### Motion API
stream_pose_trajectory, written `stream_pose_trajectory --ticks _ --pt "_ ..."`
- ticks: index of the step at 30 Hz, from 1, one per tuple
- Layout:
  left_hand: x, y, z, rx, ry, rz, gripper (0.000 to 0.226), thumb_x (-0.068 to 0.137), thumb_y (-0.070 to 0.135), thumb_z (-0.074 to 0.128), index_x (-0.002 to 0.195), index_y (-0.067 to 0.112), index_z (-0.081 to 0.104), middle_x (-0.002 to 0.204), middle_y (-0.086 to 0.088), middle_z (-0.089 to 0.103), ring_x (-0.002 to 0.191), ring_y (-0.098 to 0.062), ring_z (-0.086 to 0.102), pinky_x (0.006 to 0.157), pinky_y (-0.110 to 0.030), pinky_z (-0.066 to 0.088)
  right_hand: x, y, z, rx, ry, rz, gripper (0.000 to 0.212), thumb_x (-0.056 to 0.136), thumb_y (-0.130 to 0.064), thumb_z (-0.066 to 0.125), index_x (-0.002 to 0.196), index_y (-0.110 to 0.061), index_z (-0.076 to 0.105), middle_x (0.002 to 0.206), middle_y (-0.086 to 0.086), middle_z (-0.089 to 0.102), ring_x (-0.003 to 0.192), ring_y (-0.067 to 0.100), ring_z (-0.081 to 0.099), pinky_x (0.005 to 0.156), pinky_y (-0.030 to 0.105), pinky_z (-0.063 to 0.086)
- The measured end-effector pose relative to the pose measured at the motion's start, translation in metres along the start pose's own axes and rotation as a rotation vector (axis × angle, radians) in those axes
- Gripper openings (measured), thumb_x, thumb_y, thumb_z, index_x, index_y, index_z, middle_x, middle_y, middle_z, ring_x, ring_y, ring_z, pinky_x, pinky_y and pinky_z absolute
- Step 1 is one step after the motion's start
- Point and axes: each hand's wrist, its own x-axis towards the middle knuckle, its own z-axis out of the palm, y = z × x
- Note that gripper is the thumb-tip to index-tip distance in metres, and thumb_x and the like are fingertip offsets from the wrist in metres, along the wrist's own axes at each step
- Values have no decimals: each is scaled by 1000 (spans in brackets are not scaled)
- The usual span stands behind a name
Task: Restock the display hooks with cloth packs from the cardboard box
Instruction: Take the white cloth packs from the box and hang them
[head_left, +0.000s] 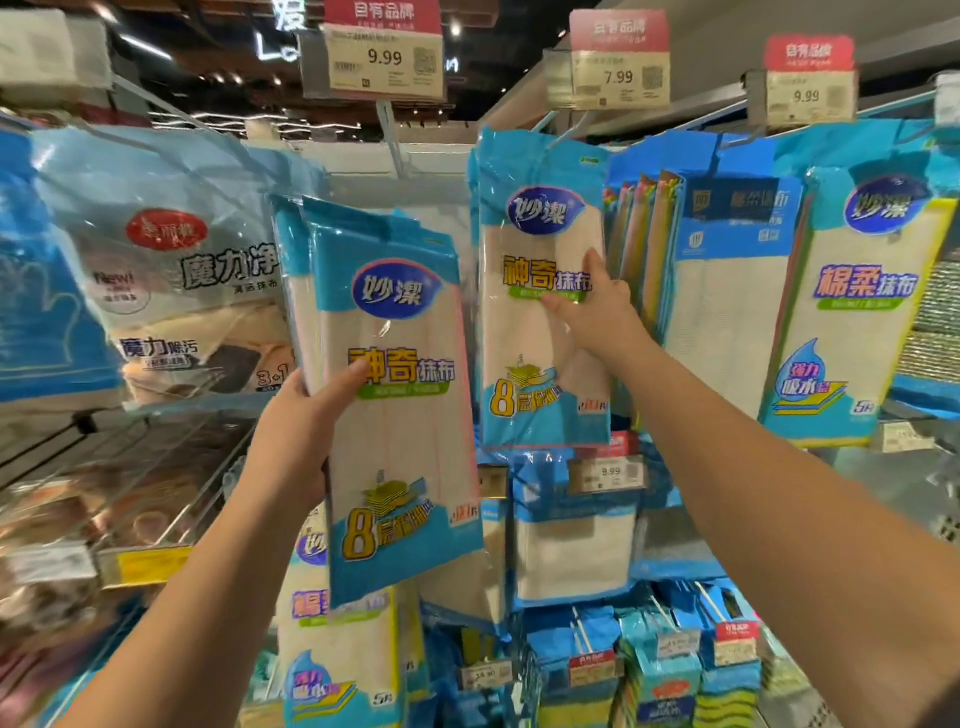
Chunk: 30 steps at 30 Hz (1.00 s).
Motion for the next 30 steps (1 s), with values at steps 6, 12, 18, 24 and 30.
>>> stream_pose_trajectory --ticks 6,12,18,24,30 --pt "-9 0 -13 -26 -54 25 37 79 35 72 114 23 67 107 -9 76 97 -28 74 84 -48 58 17 3 16 -39 1 -16 88 93 -39 65 158 -29 7 146 18 32 131 32 43 113 41 33" --pt "-11 -13 -4 -60 -105 -46 44 78 29 79 116 14 65 110 -20 73 86 -30 72 83 -52 58 27 7 22 -120 -42 -34 90 94 -35 65 158 -26 2 152 17 35 131 34 47 111 44 33" --pt "-8 -26 1 -84 -180 -65 53 75 32 73 123 11 61 111 -17 74 94 -31 72 85 -49 59 13 -1 19 -98 86 -15 71 100 -42 51 157 -21 14 154 15 33 137 31 40 112 40 33" --pt "-6 -38 16 -91 -256 -68 67 56 41 82 114 14 64 102 -14 76 84 -26 74 69 -39 61 -29 -29 0 474 106 -178 21 100 -53 43 107 -35 50 94 -10 63 85 6 61 86 34 51" --pt "-7 -47 38 -109 -296 -82 55 63 38 82 111 18 64 100 -10 77 84 -25 75 70 -39 62 -41 -28 -16 508 56 -349 27 96 -16 62 106 -36 45 101 12 58 101 21 65 90 41 57"
